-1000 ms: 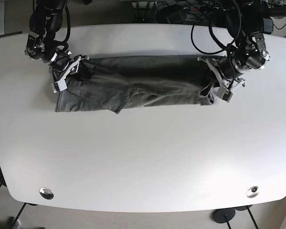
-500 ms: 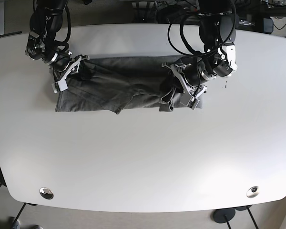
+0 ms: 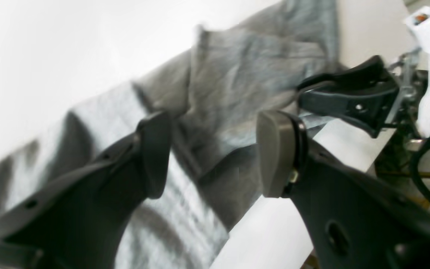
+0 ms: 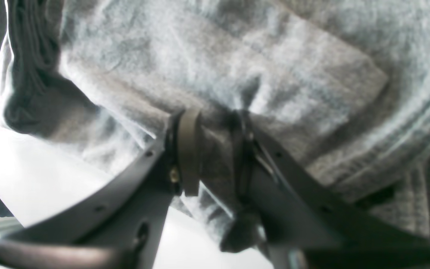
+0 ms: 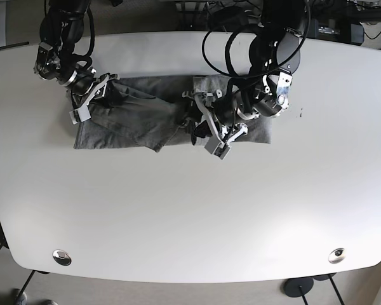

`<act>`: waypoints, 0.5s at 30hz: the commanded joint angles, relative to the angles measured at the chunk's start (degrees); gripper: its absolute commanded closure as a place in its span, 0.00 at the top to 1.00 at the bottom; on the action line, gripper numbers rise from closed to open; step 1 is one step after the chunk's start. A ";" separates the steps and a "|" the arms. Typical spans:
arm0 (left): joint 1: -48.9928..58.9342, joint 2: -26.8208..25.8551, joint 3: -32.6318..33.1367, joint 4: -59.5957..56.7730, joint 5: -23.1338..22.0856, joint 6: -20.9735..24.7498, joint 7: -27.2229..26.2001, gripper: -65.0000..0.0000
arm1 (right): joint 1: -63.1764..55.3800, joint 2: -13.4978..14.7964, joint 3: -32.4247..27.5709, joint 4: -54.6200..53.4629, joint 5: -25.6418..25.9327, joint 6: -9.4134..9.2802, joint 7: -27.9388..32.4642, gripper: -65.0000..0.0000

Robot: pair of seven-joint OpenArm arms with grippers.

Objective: Fold the T-shirt properly
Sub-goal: 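Move the left gripper to the strip's middle and grasp it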

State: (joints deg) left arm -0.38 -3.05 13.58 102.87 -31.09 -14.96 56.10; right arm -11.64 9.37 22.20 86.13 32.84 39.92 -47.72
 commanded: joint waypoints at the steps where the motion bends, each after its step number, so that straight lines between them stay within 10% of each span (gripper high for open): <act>1: -1.60 0.28 0.44 2.05 -0.78 -0.03 -0.84 0.52 | -0.19 0.35 -0.09 0.07 -1.59 -0.41 -1.81 0.22; 8: 0.25 -5.08 -8.53 3.72 -0.86 -0.12 -0.93 0.51 | -0.45 -0.18 0.44 8.16 0.79 -0.41 -1.81 0.22; 13: 4.73 -9.74 -14.42 3.20 -1.13 -1.26 -4.62 0.26 | -0.10 -0.09 7.04 9.92 12.48 -0.93 -2.17 0.24; 15: 6.32 -10.89 -14.77 2.84 -0.78 -6.89 -5.33 0.15 | -0.10 0.61 10.90 9.83 15.12 -1.02 -2.25 0.40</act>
State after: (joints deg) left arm 6.63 -13.61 -1.02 104.86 -31.11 -22.52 52.18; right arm -12.27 9.43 33.26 95.07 46.57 38.54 -51.07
